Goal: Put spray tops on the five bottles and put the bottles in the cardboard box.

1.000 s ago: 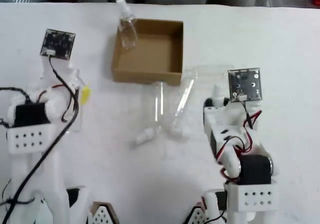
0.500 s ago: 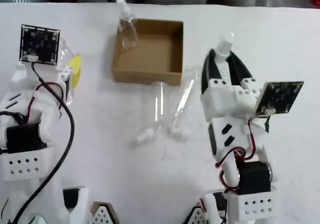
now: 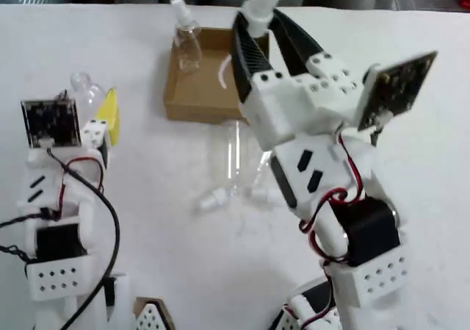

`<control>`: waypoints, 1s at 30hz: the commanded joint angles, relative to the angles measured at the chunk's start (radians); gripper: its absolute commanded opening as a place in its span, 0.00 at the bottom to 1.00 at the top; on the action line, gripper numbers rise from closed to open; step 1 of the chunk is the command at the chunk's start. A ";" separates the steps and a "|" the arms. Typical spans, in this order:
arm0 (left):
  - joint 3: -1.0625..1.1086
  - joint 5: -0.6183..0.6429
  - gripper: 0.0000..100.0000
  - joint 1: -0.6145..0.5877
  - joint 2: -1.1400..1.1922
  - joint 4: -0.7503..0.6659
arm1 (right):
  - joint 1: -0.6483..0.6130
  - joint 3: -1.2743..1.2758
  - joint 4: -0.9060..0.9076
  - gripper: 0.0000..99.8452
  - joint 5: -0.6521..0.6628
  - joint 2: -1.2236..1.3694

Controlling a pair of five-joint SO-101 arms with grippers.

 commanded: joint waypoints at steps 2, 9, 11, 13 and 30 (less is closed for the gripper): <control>0.087 0.015 0.19 0.027 -0.134 -0.068 | -0.088 -0.222 0.028 0.02 -0.006 0.107; 0.272 0.015 0.19 0.251 -0.292 -0.183 | -0.131 -0.305 0.028 0.02 -0.005 0.166; 0.301 0.015 0.19 0.321 -0.338 -0.184 | -0.117 -0.305 0.035 0.02 -0.005 0.165; 0.328 0.015 0.19 0.387 -0.384 -0.181 | -0.090 -0.305 0.067 0.02 -0.005 0.156; 0.503 0.015 0.19 0.565 -0.573 -0.181 | -0.104 -0.043 0.105 0.02 -0.012 0.008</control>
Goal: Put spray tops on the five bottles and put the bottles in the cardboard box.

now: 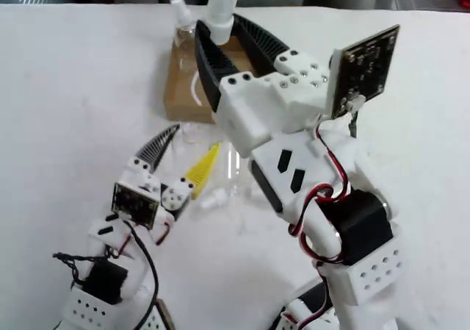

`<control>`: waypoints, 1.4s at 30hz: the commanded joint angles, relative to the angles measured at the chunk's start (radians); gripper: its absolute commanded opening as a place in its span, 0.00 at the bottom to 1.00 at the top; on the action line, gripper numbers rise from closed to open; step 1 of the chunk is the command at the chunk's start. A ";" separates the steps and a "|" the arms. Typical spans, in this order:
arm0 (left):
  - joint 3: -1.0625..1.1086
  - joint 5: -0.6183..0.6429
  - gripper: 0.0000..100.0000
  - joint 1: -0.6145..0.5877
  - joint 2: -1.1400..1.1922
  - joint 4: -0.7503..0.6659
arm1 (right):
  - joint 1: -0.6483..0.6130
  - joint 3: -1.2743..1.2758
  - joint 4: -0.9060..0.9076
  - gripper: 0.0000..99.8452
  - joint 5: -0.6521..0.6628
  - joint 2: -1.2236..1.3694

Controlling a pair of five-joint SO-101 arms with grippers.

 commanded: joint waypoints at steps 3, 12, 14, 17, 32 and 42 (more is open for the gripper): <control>0.005 0.014 0.19 0.012 -0.027 -0.031 | -0.041 0.028 -0.005 0.02 -0.012 -0.047; 0.009 0.014 0.19 -0.010 -0.028 -0.031 | -0.081 0.064 -0.004 0.02 -0.012 -0.054; 0.009 0.014 0.19 -0.027 -0.028 -0.031 | -0.081 0.069 -0.001 0.02 -0.012 -0.054; 0.009 0.014 0.19 -0.033 -0.028 -0.031 | -0.081 0.071 0.001 0.02 -0.012 -0.054; 0.021 0.014 0.19 -0.033 -0.028 -0.031 | -0.082 0.219 -0.048 0.02 -0.012 -0.108; 0.026 0.014 0.19 -0.033 -0.028 -0.031 | -0.082 0.397 -0.122 0.02 -0.012 -0.166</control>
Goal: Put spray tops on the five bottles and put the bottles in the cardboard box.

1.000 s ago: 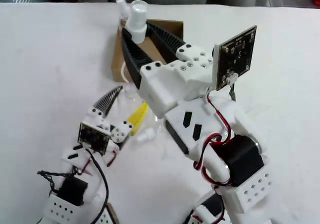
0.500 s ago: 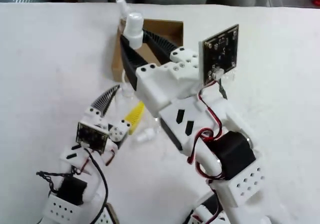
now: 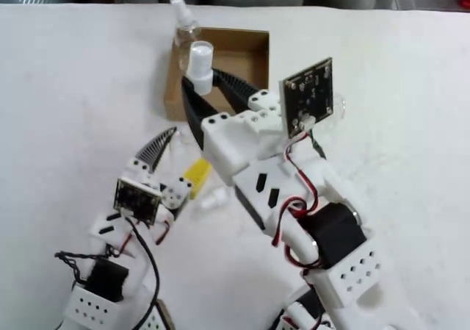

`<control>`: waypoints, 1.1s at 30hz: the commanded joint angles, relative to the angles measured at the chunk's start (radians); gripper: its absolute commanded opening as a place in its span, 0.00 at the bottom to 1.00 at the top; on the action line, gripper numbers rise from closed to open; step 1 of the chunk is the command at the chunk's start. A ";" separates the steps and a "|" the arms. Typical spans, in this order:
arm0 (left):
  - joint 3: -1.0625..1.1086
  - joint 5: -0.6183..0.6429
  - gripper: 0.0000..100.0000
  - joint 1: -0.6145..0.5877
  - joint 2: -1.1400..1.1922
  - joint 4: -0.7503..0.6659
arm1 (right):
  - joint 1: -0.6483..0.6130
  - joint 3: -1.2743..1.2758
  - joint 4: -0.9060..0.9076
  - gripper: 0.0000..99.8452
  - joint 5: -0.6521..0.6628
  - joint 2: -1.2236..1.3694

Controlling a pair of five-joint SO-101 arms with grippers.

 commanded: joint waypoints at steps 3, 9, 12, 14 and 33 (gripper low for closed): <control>-0.011 0.014 0.19 -0.008 -0.024 -0.031 | -0.010 0.083 -0.116 0.02 -0.008 -0.044; -0.011 0.014 0.19 -0.008 -0.024 -0.031 | -0.010 0.166 -0.159 0.02 -0.008 -0.053; -0.011 0.014 0.19 -0.008 -0.024 -0.031 | -0.012 0.189 -0.159 0.02 -0.009 -0.053; -0.011 0.014 0.19 -0.008 -0.024 -0.031 | -0.012 0.201 -0.159 0.02 -0.012 -0.053; -0.011 0.014 0.19 -0.008 -0.024 -0.031 | -0.070 0.273 -0.156 0.02 -0.077 -0.054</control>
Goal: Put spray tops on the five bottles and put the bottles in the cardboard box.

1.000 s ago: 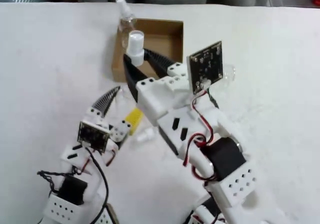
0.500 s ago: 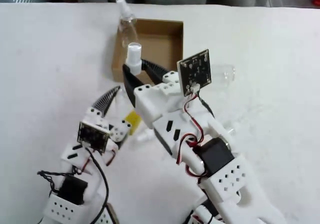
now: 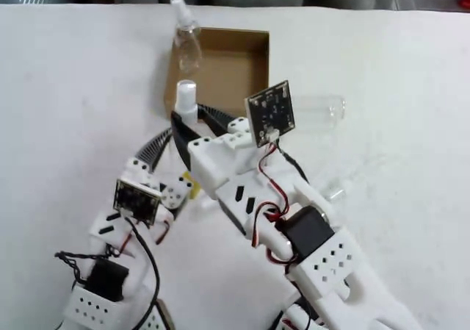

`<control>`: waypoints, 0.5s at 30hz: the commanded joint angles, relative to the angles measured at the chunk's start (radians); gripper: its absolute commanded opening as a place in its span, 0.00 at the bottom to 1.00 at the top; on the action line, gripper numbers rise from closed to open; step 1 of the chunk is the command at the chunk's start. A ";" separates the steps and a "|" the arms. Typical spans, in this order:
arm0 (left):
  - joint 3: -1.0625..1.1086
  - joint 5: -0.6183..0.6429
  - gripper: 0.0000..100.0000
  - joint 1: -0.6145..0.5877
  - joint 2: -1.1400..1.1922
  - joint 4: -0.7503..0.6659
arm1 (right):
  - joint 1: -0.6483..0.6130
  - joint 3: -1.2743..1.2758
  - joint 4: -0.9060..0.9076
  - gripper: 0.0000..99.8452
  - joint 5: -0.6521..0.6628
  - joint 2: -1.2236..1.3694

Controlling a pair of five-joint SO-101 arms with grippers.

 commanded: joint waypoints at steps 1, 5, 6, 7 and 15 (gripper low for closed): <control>-0.011 0.014 0.19 -0.005 -0.024 -0.026 | -0.013 -0.012 -0.018 0.02 -0.012 -0.025; -0.011 0.014 0.19 -0.005 -0.024 -0.026 | -0.013 0.012 -0.021 0.02 -0.009 -0.031; -0.009 0.014 0.19 -0.005 -0.024 -0.026 | -0.013 0.025 -0.022 0.02 -0.008 -0.044; -0.006 0.014 0.19 -0.005 -0.024 -0.026 | -0.013 0.037 -0.022 0.02 -0.006 -0.059; 0.005 0.014 0.19 -0.001 -0.024 -0.026 | -0.013 0.140 -0.024 0.02 -0.005 -0.177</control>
